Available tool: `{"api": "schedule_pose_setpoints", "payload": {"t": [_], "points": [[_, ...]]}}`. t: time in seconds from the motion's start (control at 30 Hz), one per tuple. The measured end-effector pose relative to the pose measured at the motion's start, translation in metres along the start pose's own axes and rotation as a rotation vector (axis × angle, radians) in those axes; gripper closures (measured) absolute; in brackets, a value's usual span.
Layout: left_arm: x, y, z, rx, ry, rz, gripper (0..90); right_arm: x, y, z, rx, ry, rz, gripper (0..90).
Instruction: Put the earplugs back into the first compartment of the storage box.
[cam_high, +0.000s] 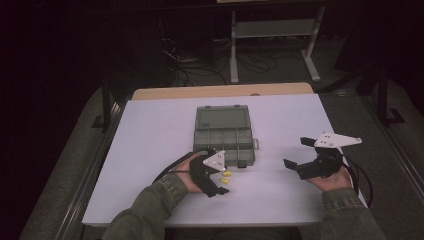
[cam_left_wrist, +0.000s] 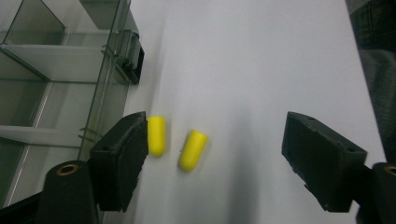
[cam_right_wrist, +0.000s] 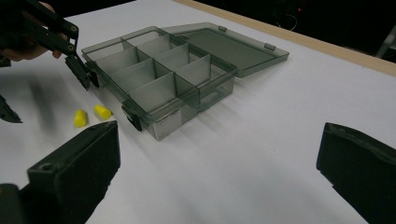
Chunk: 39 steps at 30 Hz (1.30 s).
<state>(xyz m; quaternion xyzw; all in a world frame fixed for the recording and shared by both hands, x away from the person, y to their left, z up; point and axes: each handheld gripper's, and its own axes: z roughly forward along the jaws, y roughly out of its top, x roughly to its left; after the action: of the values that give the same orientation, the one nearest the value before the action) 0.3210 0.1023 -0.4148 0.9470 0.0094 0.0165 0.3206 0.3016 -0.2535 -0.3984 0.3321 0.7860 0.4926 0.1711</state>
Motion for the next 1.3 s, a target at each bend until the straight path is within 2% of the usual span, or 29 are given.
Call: {"api": "schedule_pose_setpoints", "payload": {"t": [0.2, 0.37, 0.57, 0.9, 1.0, 1.2, 1.3], "points": [[0.004, -0.002, 0.006, 0.027, 0.009, -0.002, 30.5, 0.0, 0.0, 0.0, 0.003, 0.003, 0.0, 0.0], [0.007, -0.002, 0.009, 0.041, -0.013, -0.003, 45.3, 0.001, 0.0, 0.0, 0.005, 0.0, -0.006, 0.0], [0.009, -0.001, 0.013, 0.056, -0.017, 0.001, 59.5, 0.001, 0.0, 0.001, 0.005, -0.002, -0.007, 0.0], [0.009, -0.001, 0.018, 0.093, -0.004, 0.0, 72.1, 0.0, -0.001, 0.002, 0.011, 0.002, -0.007, 0.0], [0.009, 0.001, 0.017, 0.095, -0.012, -0.006, 79.9, 0.0, -0.001, 0.002, 0.015, -0.001, -0.008, 0.0], [0.009, 0.006, 0.013, 0.097, -0.019, -0.02, 83.2, 0.0, -0.001, 0.002, 0.014, 0.0, -0.004, 0.0], [0.01, 0.011, 0.006, 0.075, -0.028, -0.023, 83.1, -0.001, -0.002, 0.002, 0.014, 0.001, 0.0, 0.0]]}}
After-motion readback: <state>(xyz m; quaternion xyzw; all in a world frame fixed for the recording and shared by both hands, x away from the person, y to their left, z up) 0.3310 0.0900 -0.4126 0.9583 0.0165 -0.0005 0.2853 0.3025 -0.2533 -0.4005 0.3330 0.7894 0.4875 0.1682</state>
